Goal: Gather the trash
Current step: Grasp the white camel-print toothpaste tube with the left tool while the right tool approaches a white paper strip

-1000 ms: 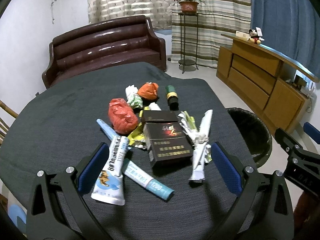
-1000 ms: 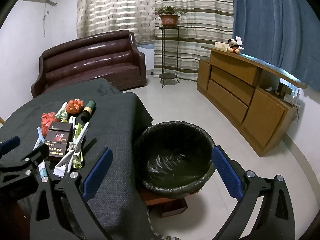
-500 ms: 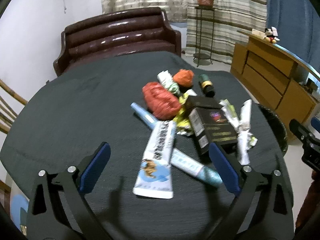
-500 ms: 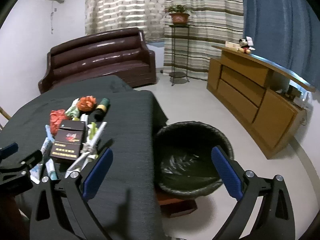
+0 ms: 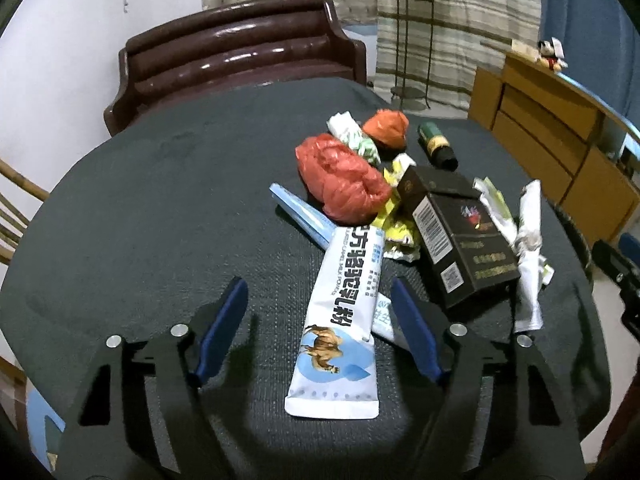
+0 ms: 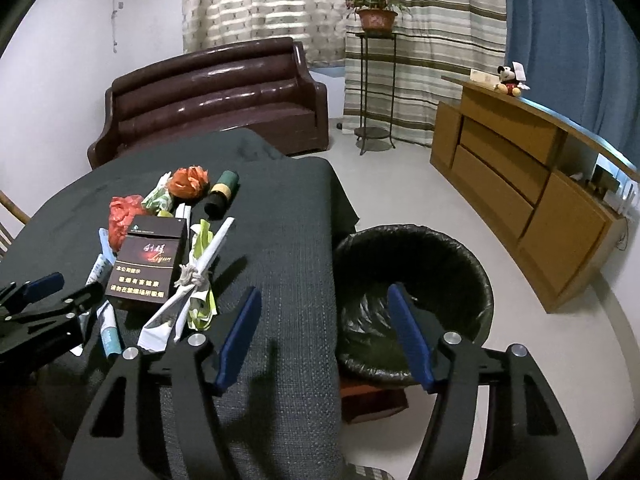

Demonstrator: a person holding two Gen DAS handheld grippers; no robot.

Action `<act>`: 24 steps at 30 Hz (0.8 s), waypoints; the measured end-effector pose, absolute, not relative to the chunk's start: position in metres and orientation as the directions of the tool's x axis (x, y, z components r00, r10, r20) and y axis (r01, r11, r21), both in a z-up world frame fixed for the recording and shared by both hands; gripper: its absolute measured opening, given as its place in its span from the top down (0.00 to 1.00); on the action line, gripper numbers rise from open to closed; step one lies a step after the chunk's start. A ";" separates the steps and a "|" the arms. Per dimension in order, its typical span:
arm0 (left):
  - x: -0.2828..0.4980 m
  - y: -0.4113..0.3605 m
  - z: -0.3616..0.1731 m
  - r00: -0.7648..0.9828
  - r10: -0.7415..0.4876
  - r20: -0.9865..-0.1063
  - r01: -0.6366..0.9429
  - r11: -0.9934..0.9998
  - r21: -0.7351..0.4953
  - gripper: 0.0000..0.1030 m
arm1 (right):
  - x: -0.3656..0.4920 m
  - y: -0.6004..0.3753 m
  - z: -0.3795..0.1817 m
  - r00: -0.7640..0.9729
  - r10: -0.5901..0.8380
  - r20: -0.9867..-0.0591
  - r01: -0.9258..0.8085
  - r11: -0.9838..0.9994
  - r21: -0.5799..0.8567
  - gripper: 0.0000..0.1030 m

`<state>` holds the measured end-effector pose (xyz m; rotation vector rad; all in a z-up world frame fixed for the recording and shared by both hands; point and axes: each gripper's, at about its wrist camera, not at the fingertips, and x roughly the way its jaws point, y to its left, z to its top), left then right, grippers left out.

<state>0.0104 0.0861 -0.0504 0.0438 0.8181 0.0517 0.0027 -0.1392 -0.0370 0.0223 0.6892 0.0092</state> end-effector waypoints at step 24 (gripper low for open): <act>0.006 0.112 -0.029 0.702 0.037 -0.711 -0.012 0.999 0.040 0.71 | 0.011 -0.093 -0.039 0.736 0.121 -0.667 -0.097 0.993 0.073 0.55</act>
